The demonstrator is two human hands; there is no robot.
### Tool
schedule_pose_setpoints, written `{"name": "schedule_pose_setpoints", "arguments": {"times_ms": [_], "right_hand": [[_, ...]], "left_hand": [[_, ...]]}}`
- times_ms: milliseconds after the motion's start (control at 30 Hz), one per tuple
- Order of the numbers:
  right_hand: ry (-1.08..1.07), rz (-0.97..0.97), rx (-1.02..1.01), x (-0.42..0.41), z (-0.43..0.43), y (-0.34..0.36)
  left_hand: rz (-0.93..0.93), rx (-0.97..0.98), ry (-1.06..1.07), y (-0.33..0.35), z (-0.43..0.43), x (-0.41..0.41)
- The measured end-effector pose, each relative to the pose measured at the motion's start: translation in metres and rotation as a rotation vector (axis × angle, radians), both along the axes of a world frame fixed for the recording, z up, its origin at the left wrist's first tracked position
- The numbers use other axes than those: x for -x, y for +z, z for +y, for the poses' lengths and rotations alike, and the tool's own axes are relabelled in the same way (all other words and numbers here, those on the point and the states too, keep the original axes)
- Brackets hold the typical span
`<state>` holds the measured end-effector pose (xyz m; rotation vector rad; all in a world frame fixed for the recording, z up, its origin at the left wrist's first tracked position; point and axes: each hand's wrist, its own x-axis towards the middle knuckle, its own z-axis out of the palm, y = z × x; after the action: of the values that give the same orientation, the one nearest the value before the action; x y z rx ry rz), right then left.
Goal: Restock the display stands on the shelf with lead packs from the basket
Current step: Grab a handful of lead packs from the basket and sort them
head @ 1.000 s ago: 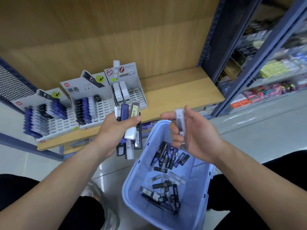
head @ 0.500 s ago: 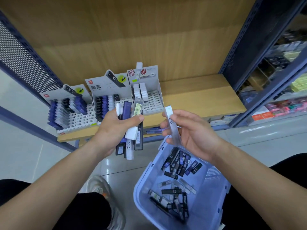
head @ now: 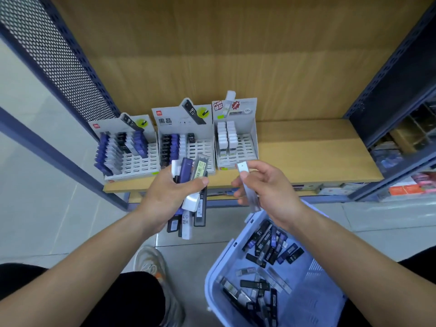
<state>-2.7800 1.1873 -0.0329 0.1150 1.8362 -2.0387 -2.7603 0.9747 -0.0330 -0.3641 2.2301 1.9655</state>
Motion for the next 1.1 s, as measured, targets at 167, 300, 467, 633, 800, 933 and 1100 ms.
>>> {"name": "schedule_pose_setpoints", "arguments": {"times_ms": [167,300,467,633,800,933,1100], "right_hand": [[0.029,-0.030,-0.052,0.016,-0.035,-0.014],[0.085,-0.039,-0.090,0.035,-0.065,-0.020],[0.120,0.022,-0.168,0.067,-0.116,-0.034],[0.243,0.248,-0.233,0.101,-0.182,-0.050],[0.267,0.354,-0.350,0.139,-0.245,-0.069],[0.316,0.513,-0.430,0.168,-0.283,-0.082],[0.345,0.604,-0.553,0.194,-0.303,-0.101]], "left_hand": [[-0.028,0.015,0.038,-0.008,-0.033,-0.010],[-0.042,0.011,0.098,-0.015,-0.059,-0.013],[-0.056,0.010,0.243,-0.022,-0.095,-0.011],[-0.069,-0.028,0.374,-0.033,-0.133,-0.014],[-0.076,-0.061,0.498,-0.040,-0.168,-0.016],[-0.084,-0.073,0.580,-0.044,-0.190,-0.017],[-0.110,-0.082,0.598,-0.049,-0.202,-0.021]]}}
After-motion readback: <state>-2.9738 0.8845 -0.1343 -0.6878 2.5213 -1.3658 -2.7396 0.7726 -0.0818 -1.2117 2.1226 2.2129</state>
